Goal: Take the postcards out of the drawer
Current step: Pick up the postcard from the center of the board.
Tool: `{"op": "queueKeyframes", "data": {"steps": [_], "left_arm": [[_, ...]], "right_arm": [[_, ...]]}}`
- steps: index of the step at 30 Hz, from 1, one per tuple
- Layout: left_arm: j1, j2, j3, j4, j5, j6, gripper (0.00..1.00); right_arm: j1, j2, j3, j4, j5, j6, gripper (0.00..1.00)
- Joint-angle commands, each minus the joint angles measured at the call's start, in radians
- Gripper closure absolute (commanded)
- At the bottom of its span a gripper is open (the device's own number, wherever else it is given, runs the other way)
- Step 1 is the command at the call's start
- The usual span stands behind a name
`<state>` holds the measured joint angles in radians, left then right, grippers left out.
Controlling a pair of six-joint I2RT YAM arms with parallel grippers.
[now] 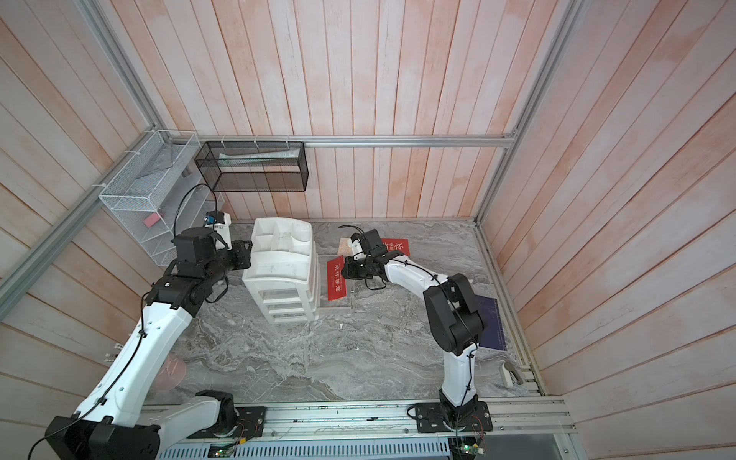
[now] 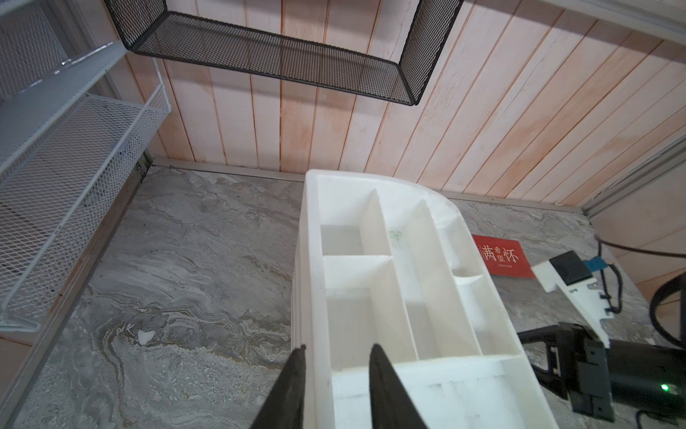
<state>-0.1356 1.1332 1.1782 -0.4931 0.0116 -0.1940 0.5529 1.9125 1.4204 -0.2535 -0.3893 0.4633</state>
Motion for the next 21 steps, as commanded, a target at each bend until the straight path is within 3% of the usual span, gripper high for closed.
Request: {"op": "queueKeyframes", "data": {"steps": [1,7,12,21], "left_arm": [[0.002,-0.033,0.014,0.026,0.016,0.029,0.68],[-0.016,-0.053,0.011,0.068,0.090,0.046,0.63],[-0.101,-0.043,0.035,0.083,0.103,0.104,0.62],[-0.197,-0.017,0.060,0.096,0.194,0.171,0.59]], "right_arm": [[-0.007,-0.076,0.049,-0.072,0.110,-0.095,0.99],[-0.029,-0.150,0.046,-0.071,0.170,-0.202,1.00],[-0.060,-0.226,0.025,-0.040,0.164,-0.343,1.00],[-0.064,-0.458,-0.154,0.146,0.166,-0.615,1.00]]}}
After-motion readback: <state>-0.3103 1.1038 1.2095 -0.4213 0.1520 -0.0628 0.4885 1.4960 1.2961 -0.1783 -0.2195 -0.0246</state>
